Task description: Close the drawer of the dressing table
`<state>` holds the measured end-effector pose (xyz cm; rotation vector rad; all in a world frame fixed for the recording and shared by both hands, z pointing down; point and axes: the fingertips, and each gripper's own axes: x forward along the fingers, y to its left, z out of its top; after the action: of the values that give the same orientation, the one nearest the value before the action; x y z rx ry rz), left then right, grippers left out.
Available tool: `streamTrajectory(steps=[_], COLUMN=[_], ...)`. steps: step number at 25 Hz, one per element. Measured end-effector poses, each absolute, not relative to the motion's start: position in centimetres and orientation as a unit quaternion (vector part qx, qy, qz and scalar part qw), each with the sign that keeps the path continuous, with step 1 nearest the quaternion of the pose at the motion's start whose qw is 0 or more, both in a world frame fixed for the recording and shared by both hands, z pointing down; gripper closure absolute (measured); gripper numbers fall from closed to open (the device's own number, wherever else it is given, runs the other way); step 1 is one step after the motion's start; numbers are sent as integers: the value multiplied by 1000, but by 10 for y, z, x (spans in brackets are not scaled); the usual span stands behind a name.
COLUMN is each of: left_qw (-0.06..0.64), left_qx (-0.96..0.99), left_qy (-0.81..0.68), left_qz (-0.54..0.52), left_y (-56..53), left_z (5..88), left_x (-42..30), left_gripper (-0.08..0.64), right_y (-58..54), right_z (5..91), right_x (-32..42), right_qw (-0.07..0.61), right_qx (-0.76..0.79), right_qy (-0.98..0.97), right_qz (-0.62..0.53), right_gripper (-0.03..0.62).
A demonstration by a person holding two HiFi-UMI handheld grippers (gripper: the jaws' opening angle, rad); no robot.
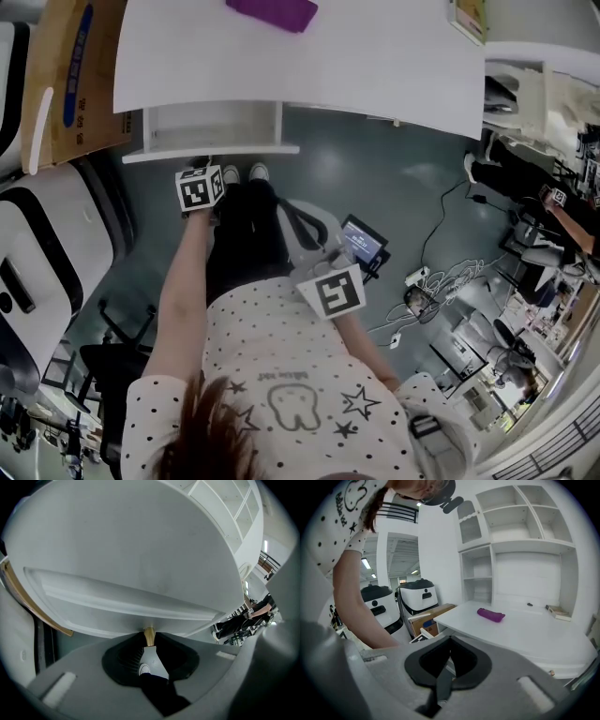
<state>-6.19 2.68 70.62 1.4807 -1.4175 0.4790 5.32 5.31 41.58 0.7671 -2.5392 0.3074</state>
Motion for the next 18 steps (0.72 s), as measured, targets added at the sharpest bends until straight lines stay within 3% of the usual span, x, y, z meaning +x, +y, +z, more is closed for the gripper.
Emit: streamTrajectory(steps=[18], left_qw=[495], left_qx=[609], left_qy=[-588], left_qz=[197], left_y=[15], left_z=[705], left_x=[-66], left_gripper=[477], right_y=[46], right_z=[416], right_x=[55], right_qw=[236], right_qx=[284], right_qy=[-922], right_qz=[113], right_gripper=[597])
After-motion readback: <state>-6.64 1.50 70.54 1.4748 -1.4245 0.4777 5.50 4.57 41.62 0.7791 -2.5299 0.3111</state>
